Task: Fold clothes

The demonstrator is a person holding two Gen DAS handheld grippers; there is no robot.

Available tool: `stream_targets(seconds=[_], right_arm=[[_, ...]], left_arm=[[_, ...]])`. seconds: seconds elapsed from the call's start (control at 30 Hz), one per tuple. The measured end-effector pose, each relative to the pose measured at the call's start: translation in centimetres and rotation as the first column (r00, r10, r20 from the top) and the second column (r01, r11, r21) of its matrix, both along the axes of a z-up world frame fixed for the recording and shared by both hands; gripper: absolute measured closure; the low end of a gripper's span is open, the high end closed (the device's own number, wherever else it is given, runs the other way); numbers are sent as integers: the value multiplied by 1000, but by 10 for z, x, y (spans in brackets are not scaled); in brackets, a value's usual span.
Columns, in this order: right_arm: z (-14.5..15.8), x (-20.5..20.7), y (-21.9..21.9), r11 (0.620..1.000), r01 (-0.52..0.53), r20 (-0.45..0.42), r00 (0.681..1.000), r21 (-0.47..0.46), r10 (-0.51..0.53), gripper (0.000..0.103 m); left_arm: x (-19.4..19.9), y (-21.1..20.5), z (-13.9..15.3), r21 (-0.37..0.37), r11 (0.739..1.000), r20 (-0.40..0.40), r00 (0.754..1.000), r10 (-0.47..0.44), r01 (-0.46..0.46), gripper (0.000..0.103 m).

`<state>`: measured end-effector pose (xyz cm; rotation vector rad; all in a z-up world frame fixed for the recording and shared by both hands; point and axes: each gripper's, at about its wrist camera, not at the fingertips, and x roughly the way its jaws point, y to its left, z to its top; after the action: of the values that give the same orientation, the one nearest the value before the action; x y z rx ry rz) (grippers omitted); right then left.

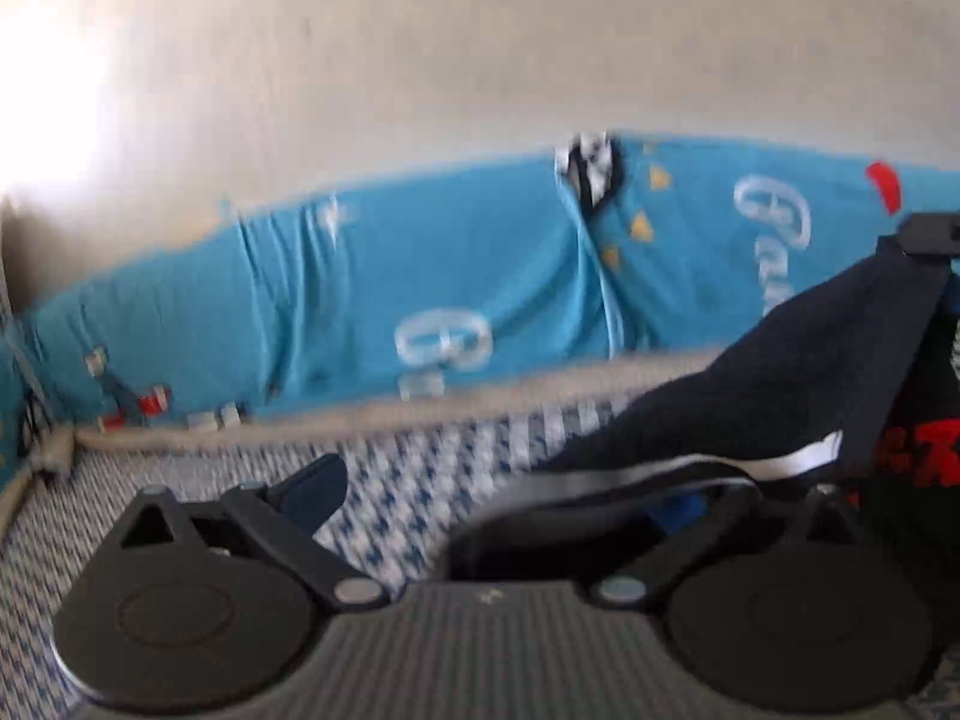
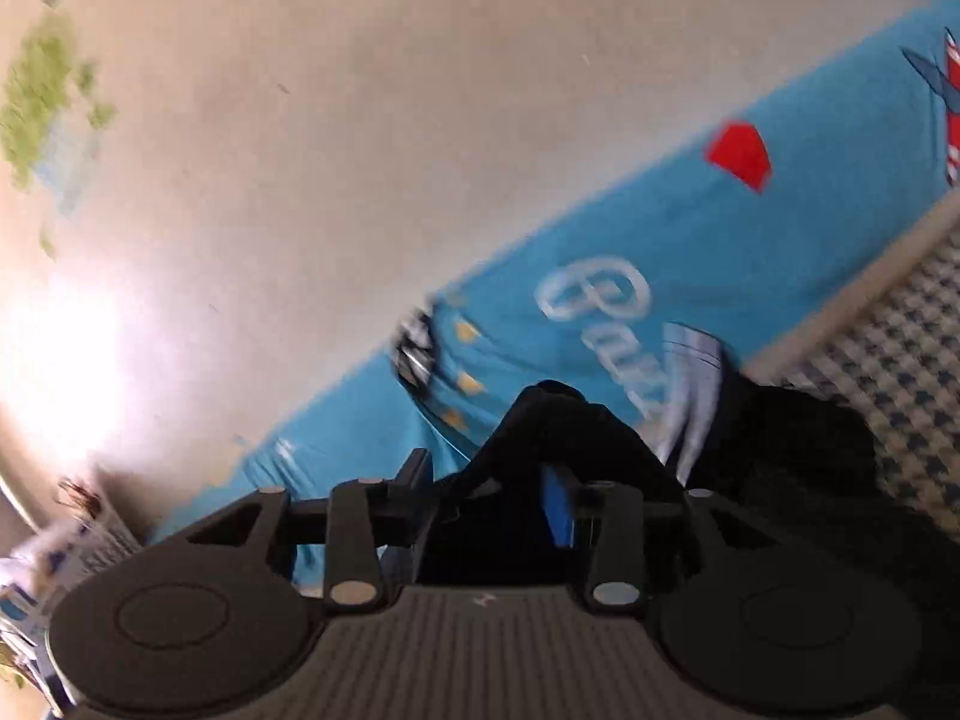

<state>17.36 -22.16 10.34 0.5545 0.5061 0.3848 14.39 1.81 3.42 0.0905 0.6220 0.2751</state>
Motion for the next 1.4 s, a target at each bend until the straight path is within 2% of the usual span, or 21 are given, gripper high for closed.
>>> stream_targets(seconds=[0.07, 0.3, 0.5, 0.63, 0.73, 0.83, 1.1, 1.23, 1.33, 1.37, 1.4], right_arm=[[-2, -1, -6, 1000, 5, -7, 1000, -10, -5, 64], [-4, -9, -28, 999, 16, -3, 1000, -48, -16, 62], [-2, -9, -51, 988, 116, -8, 993, -100, -117, 58], [-12, -2, -66, 971, 188, -52, 979, -151, -197, 56], [-22, 6, -73, 955, 204, -101, 968, -215, -229, 48], [-37, 16, -80, 938, 235, -147, 949, -254, -278, 48], [-66, 46, -80, 935, 206, -205, 940, -289, -271, 48], [-78, 59, -77, 928, 201, -232, 931, -312, -280, 48], [-82, 65, -72, 916, 204, -210, 935, -345, -287, 47], [-82, 67, -69, 912, 201, -199, 938, -357, -285, 52], [-83, 68, -66, 910, 193, -190, 942, -366, -276, 67]], left_arm=[[1, 5, -3, -64, 998, -35, 999, 6, -8, 0], [-5, 20, -2, -172, 984, -34, 999, 31, -37, 0], [-7, 35, 0, -249, 965, -49, 996, 79, -89, 0], [-11, 33, 2, -259, 963, -48, 997, 67, -77, 0], [-13, 27, 0, -261, 964, -58, 998, 38, -52, 0], [-12, 21, -3, -245, 969, -69, 997, 16, -32, 0], [-10, 13, -14, -227, 974, -103, 995, -14, -10, 0], [-7, 14, -18, -244, 970, -119, 993, -17, -12, 0], [-5, 13, -22, -245, 970, -134, 991, -21, -12, 0], [-4, 12, -24, -242, 970, -140, 990, -22, -12, 0], [-3, 11, -25, -239, 971, -146, 989, -23, -12, 0]])
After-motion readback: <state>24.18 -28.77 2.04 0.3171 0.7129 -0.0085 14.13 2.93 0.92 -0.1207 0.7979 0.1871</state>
